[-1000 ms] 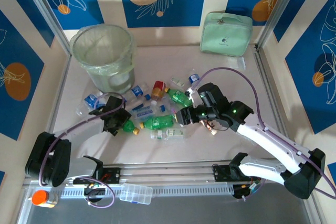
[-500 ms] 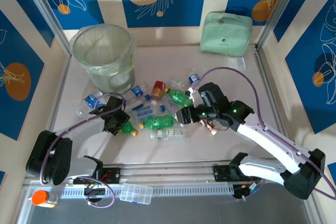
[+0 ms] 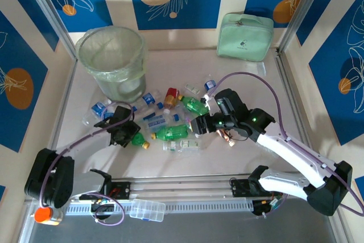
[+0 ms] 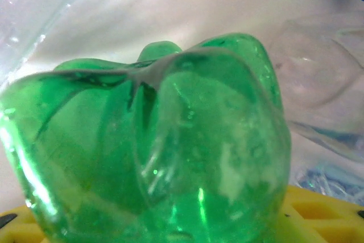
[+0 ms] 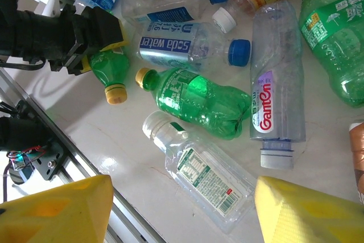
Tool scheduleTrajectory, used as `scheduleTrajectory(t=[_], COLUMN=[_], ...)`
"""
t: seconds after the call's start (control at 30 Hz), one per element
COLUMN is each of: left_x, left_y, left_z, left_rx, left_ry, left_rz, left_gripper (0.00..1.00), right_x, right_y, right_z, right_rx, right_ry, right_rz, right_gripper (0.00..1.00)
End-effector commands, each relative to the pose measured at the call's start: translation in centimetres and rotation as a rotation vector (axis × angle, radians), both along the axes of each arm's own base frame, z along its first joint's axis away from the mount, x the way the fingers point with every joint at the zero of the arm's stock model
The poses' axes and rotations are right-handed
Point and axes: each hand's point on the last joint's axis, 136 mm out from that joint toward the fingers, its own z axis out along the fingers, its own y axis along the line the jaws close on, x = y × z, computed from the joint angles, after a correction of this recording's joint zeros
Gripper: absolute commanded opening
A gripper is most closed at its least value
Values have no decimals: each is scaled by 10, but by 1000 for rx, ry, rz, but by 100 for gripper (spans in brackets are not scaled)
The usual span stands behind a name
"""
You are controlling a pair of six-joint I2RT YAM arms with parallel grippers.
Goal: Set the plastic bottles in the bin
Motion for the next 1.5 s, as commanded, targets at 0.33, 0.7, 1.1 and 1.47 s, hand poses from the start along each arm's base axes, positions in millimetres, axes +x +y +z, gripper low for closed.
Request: scheduleTrajectory(t=[0.33, 0.7, 1.1, 1.47], left_x=[-5, -9, 9, 37], left_y=[-15, -34, -51, -69], left_z=[94, 185, 272, 337], left_rx=[-36, -22, 33, 50], left_ry=[-199, -425, -621, -777], left_rz=[-252, -541, -712, -792], left_gripper=[50, 44, 41, 42], right_x=[9, 12, 14, 14], right_y=[5, 4, 0, -11], right_z=[22, 29, 38, 47], right_rx=[26, 28, 46, 66], right_ry=[-36, -41, -55, -87], right_rz=[7, 2, -4, -17], right_gripper=[67, 67, 67, 67])
